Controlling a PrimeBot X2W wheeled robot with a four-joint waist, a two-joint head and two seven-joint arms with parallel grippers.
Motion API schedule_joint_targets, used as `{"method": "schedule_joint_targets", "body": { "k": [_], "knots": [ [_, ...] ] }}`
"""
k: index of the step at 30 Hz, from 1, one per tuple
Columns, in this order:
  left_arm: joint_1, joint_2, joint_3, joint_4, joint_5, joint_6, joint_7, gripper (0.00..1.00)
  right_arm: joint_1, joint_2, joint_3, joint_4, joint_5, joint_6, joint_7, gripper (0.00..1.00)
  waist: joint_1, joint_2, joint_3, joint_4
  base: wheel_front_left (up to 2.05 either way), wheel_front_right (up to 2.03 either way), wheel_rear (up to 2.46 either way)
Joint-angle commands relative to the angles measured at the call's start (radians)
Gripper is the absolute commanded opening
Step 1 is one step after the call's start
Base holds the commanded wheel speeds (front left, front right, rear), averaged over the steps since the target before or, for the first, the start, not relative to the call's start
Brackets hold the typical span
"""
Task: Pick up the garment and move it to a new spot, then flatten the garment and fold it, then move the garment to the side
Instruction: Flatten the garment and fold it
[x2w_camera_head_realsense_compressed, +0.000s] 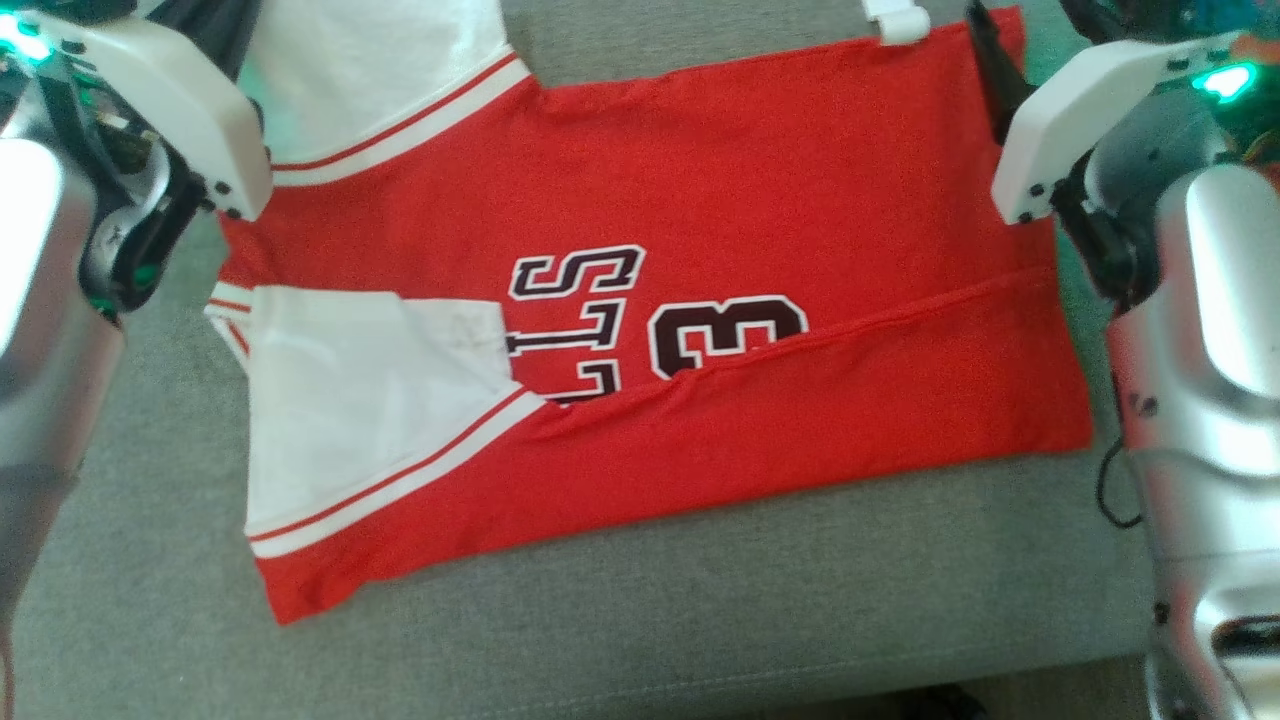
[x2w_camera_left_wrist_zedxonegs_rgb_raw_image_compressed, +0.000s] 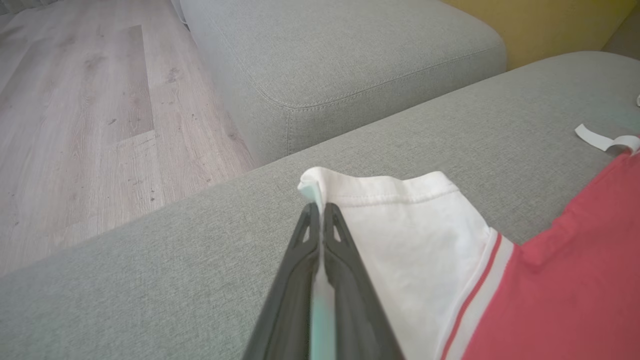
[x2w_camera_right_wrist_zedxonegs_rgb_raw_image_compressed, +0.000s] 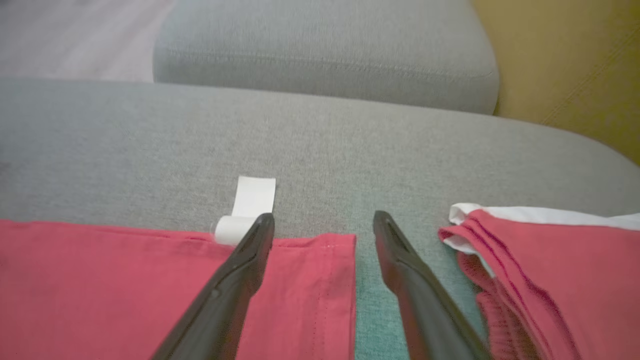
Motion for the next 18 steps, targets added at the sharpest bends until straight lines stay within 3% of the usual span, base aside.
{"method": "schedule_joint_targets", "body": {
  "k": [1,7,9,11,13,15,17,18],
  "knots": [
    [-0.05,0.031,0.032,-0.038,-0.01,-0.003,-0.016,0.0,-0.037,-0.014,0.009,0.001,-0.015,0.007,0.02,1.0,0.0,0.0,0.01,0.026,0.0,0.0,0.0],
    [-0.044,0.015,0.021,-0.051,-0.017,-0.006,-0.041,0.0,-0.09,-0.038,-0.006,0.111,-0.032,0.007,0.071,1.0,0.0,0.0,0.016,0.051,0.0,0.0,0.0],
    [-0.044,0.013,0.018,-0.052,-0.02,-0.008,-0.05,0.0,-0.106,-0.042,-0.008,0.146,-0.037,0.007,0.085,0.68,0.0,0.0,0.018,0.056,0.0,0.0,0.0],
    [-0.044,0.012,0.015,-0.052,-0.022,-0.009,-0.053,0.0,-0.114,-0.043,-0.007,0.163,-0.034,0.007,0.091,0.46,0.0,0.0,0.017,0.058,0.0,0.0,0.0],
    [-0.045,0.011,0.013,-0.054,-0.023,-0.01,-0.055,0.0,-0.12,-0.042,-0.006,0.177,-0.021,0.007,0.093,0.36,0.0,0.0,0.017,0.059,0.0,0.0,0.0],
    [-0.046,0.011,0.012,-0.054,-0.024,-0.01,-0.056,0.0,-0.123,-0.044,-0.004,0.183,-0.013,0.007,0.093,0.33,0.0,0.0,0.017,0.06,0.0,0.0,0.0],
    [-0.051,0.011,0.012,-0.052,-0.027,-0.011,-0.059,0.0,-0.137,-0.054,-0.001,0.199,-0.005,0.007,0.07,0.0,0.0,0.0,0.019,0.062,0.0,0.0,0.0],
    [-0.053,0.012,0.012,-0.051,-0.029,-0.011,-0.061,0.0,-0.142,-0.055,0.0,0.204,-0.003,0.007,0.057,0.0,0.0,0.0,0.02,0.062,0.0,0.0,0.0]
  ]
}}
